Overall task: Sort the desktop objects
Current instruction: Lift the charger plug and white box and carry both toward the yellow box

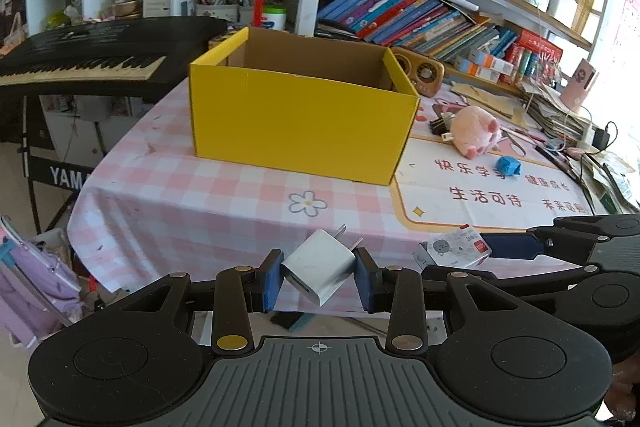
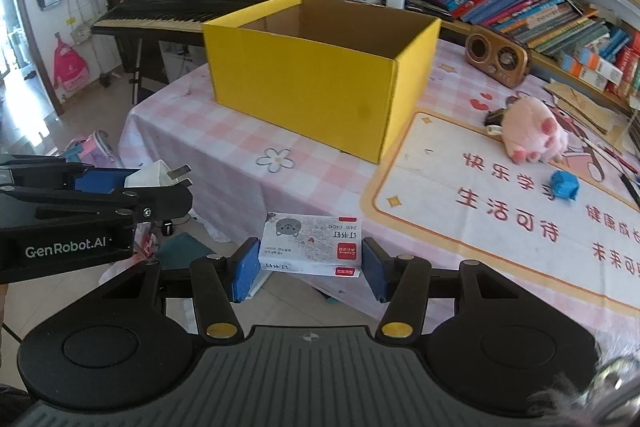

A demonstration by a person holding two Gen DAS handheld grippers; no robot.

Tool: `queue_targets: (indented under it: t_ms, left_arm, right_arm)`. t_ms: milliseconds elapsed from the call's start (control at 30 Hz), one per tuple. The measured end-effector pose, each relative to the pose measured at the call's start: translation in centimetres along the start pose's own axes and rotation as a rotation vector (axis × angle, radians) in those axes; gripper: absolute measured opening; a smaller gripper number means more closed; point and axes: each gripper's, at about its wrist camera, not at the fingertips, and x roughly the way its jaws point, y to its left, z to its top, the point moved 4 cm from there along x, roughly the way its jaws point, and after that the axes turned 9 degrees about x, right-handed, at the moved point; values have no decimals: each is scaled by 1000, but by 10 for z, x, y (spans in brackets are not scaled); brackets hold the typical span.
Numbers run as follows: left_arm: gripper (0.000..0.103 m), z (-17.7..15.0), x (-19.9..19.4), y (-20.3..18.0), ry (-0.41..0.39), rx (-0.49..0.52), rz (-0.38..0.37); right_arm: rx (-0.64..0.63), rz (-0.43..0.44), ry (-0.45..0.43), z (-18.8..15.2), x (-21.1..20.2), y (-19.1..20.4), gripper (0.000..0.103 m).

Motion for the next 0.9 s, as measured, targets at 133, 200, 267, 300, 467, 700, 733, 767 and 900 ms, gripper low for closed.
queue_targets:
  t_ms: [133, 200, 267, 300, 467, 700, 733, 767, 900]
  left_arm:
    - [36, 0, 0, 5, 1, -6, 7]
    - [36, 1, 1, 7, 1, -7, 8]
    - [36, 3, 2, 8, -1, -7, 10]
    - [36, 4, 3, 9, -3, -7, 11]
    - [36, 14, 8, 12, -20, 3, 20]
    - [36, 52, 13, 20, -90, 18, 61]
    - [36, 59, 12, 21, -106, 23, 67]
    - [36, 68, 12, 22, -126, 27, 71]
    - [36, 99, 18, 27, -174, 29, 76]
  right_arm:
    - [-3, 6, -3, 3, 2, 4, 52]
    - [-2, 6, -5, 5, 3, 3, 52]
    - [-4, 5, -9, 8, 5, 3, 52]
    - [-7, 6, -12, 10, 6, 3, 52]
    - [-32, 21, -28, 25, 11, 3, 52]
    - [-11, 67, -95, 74, 15, -9, 52]
    - [-10, 74, -108, 82, 15, -11, 52]
    - [-11, 85, -126, 93, 14, -12, 52]
    - [-20, 115, -175, 129, 17, -20, 52]
